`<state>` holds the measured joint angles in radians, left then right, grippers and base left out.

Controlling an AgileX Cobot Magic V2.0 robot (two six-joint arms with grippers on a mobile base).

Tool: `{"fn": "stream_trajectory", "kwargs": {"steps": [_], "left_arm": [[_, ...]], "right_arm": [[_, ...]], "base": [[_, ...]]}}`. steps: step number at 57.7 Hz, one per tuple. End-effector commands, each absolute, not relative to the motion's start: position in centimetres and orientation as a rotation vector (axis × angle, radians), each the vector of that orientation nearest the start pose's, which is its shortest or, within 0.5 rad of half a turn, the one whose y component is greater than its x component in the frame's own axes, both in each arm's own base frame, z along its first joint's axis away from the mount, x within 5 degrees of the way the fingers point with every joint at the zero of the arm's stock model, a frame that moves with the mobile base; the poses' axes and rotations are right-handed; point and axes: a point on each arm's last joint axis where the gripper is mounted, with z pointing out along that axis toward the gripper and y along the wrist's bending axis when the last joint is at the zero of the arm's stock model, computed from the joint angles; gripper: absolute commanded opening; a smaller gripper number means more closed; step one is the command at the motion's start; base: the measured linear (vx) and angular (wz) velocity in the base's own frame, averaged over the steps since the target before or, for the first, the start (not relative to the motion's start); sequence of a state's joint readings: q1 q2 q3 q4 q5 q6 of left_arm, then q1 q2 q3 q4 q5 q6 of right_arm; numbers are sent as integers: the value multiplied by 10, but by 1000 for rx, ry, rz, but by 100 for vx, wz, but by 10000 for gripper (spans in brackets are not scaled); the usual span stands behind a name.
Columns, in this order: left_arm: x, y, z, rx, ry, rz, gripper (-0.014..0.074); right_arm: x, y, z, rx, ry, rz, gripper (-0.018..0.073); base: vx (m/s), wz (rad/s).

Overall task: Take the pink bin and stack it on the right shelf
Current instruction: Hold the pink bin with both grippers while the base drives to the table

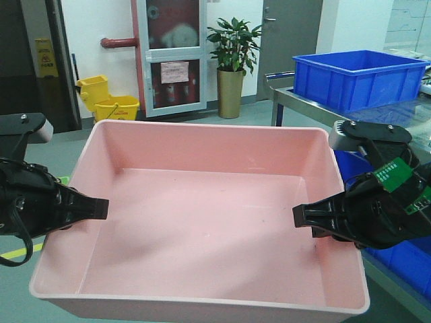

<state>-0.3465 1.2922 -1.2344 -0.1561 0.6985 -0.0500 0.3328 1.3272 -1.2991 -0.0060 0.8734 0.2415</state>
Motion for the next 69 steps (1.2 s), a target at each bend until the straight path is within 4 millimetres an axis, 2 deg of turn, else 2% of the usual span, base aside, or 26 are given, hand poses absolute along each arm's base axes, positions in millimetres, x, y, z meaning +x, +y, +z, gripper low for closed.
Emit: {"fn": "stream_trajectory", "kwargs": {"steps": [1,27,69], "left_arm": [[258,-100,406,252,2086,-378,-1],[258,-100,406,252,2086,-378,-1],[258,-99,406,253,2086,-377,-1]], "right_arm": [[263,85,401,-141,2257,231,-8],[263,85,401,-141,2257,231,-8],[263,85,401,-141,2257,231,-8]], "base": [[50,-14],[49,-27],[43,-44]]}}
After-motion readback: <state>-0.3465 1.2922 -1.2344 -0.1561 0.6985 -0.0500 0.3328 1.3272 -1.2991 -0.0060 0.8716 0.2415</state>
